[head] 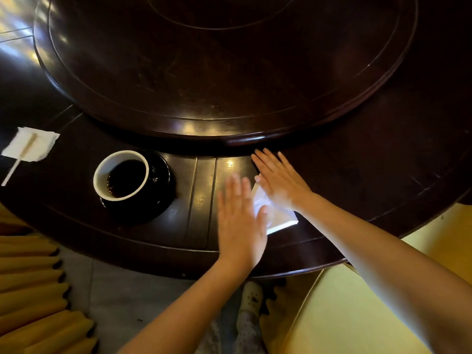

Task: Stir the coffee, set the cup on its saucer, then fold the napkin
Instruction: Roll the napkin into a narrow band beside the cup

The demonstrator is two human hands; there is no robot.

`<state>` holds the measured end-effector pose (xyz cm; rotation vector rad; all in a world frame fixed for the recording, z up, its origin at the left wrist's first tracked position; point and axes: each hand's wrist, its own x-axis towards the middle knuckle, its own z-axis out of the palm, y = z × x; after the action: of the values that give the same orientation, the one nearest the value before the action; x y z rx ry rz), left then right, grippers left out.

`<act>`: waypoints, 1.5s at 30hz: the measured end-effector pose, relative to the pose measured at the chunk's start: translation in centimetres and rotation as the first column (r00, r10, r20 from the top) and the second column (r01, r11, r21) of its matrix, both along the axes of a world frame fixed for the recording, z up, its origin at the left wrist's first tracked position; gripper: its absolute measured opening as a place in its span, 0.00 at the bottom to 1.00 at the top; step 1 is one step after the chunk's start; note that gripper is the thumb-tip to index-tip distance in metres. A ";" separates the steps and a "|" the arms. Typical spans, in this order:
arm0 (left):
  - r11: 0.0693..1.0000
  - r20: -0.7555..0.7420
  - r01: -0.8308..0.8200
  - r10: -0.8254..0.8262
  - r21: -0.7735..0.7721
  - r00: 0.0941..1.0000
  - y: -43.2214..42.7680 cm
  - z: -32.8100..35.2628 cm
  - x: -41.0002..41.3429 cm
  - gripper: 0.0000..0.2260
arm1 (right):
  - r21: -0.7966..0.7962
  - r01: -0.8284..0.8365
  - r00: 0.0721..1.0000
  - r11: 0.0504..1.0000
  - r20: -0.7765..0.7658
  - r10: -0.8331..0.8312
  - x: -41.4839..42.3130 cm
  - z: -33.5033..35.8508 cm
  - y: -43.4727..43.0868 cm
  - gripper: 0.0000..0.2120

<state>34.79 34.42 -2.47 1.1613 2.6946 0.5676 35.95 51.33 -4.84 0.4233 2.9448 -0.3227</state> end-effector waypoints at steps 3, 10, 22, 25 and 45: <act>0.988 -0.022 0.123 -0.126 -0.092 0.992 1.7 -2.1 0.9 0.28 | -0.007 -0.029 0.999 1.000 0.015 0.029 0.1 0.1 0.3 0.36; 0.945 -0.105 0.252 -0.278 -0.206 0.955 -1.3 -4.0 1.3 0.30 | 0.042 -0.059 0.998 0.997 0.010 0.059 0.2 0.2 0.8 0.34; 0.942 -0.067 0.275 -0.292 -0.193 0.954 -0.9 -2.5 0.6 0.35 | -0.158 -0.224 0.951 0.962 -0.252 0.180 8.5 3.4 -0.7 0.25; 0.943 -0.060 0.275 -0.291 -0.187 0.955 -0.7 -2.2 0.6 0.36 | -0.123 -0.304 0.952 0.945 -0.076 0.296 9.4 2.7 -1.2 0.30; 0.970 0.948 -0.045 -0.225 0.240 0.224 -1.4 7.6 -4.8 0.13 | -0.531 0.133 0.859 0.837 -0.359 -0.364 1.6 8.4 -3.7 0.18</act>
<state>30.03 33.00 5.13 0.5665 1.4130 1.1204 37.57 47.67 3.52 0.7530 3.0438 -1.3431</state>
